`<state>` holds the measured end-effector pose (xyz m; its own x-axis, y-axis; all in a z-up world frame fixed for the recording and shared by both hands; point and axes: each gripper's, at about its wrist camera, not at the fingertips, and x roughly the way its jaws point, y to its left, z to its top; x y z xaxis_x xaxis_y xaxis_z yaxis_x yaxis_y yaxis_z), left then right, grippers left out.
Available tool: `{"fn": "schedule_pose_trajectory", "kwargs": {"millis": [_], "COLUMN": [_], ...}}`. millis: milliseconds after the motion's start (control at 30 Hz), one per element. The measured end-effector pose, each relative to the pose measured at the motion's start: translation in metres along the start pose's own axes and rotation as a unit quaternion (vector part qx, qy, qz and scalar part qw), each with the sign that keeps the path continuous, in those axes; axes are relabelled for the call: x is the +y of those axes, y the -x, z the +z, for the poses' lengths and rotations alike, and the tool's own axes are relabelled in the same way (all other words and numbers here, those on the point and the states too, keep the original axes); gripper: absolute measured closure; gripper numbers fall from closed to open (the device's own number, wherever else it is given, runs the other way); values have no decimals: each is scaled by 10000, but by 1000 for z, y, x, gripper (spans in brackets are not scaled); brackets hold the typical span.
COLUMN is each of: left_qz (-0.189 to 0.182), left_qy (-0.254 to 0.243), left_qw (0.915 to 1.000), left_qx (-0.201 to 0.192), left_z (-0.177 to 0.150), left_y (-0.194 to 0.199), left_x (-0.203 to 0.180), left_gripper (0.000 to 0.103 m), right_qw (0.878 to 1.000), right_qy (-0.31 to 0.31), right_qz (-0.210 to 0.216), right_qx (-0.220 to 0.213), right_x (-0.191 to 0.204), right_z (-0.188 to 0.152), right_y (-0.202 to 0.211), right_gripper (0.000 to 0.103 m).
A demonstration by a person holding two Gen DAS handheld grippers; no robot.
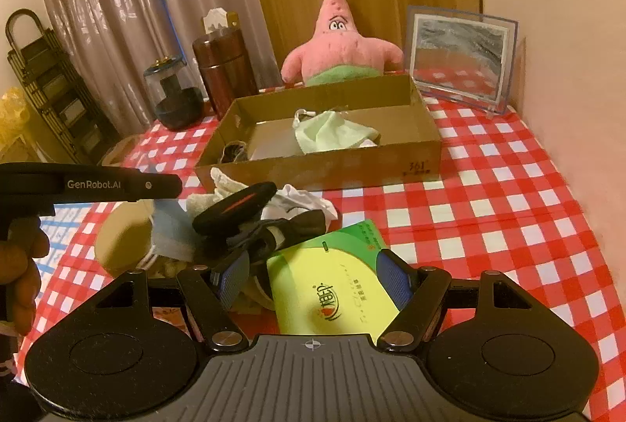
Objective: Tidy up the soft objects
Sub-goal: 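Grasp the white face mask with the left tool while the right tool grasps the black red-centred disc, then carry the face mask and black disc with both tools up over the tray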
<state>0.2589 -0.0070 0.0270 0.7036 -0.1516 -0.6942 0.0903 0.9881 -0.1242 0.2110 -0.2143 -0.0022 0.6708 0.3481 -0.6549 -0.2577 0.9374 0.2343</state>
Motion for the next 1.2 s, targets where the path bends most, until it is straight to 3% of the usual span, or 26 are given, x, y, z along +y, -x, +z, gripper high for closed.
{"fn": "schedule_pose_trajectory", "kwargs": {"millis": [267,533,600,967,1200], "left_qz": [-5,-122,-144,-257,-327], "left_qy": [-4,94,65,127,212], "left_qw": [9999,9999,9998,9994,9989], "left_qx": [124,-15,-90,-210,-253], "left_z": [2,4,9,16,16], "left_y": [-12,-6,-2,6,10], "left_x": [8,16,17,31,36], "left_gripper": [99,102,102,102,102], "right_qw": [9999,9989,9982,9953,9956], "right_qy": [-2,22,-25,-134,-225], "right_qz": [153,478,592,794,766], "right_qx": [2,12,36,545,485], "right_x": [4,14,14,17,21], "right_z": [9,27,34,49,50], "right_y": [-13,-33,-39,-99,-105], "right_gripper": [31,31,42,53,89]}}
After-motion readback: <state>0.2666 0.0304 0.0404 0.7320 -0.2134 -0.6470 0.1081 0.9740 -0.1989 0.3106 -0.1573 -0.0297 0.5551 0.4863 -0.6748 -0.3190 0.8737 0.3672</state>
